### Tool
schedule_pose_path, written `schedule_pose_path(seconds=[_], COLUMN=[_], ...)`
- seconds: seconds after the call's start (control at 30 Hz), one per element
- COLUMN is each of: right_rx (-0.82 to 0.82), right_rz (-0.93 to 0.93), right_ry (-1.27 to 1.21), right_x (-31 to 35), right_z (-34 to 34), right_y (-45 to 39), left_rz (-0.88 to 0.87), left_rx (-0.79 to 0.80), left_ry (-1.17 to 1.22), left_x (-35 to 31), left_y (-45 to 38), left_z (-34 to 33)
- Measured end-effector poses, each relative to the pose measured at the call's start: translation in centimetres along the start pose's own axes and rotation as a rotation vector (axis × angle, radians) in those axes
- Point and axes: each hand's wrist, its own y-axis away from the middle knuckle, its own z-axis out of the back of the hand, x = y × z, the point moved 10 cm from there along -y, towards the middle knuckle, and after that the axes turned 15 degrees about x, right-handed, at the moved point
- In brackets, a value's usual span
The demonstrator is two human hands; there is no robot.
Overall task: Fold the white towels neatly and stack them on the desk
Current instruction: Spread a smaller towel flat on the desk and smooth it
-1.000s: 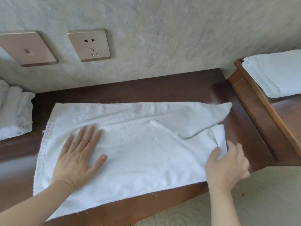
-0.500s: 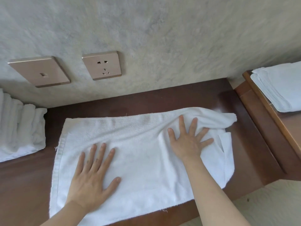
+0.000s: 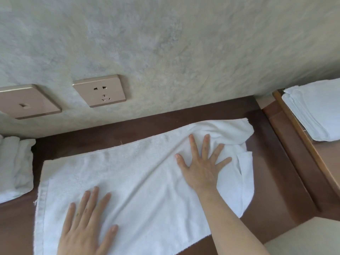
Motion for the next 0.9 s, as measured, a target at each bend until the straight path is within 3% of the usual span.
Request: schedule_pose_path(seconds=[0.07, 0.2, 0.33, 0.43, 0.6, 0.9], right_rx=[-0.001, 0.039, -0.215, -0.316, -0.265, -0.243], right_rz=[0.009, 0.107, 0.234, 0.182, 0.135, -0.207], right_ry=[0.012, -0.034, -0.297, -0.281, -0.17, -0.207], right_x=[0.0, 0.4, -3.0, -8.7, -14.1, -19.0], right_z=[0.1, 0.3, 2.5, 2.2, 0.6, -0.1], right_y=[0.0, 0.0, 2.6, 3.8, 4.5, 4.1], left_rz=[0.027, -0.191, -0.354, -0.4, -0.323, -0.323], left_rx=[-0.034, -0.073, -0.039, 0.002, 0.043, 0.102], left_ry=[0.105, 0.068, -0.067, -0.16, -0.196, -0.264], left_x=[-1.5, -10.7, -20.7, -25.1, -26.6, -27.3], left_y=[-1.3, -6.8, -12.9, -16.6, -19.3, -19.4], left_z=[1.1, 3.0, 1.2, -0.9, -2.6, -2.6])
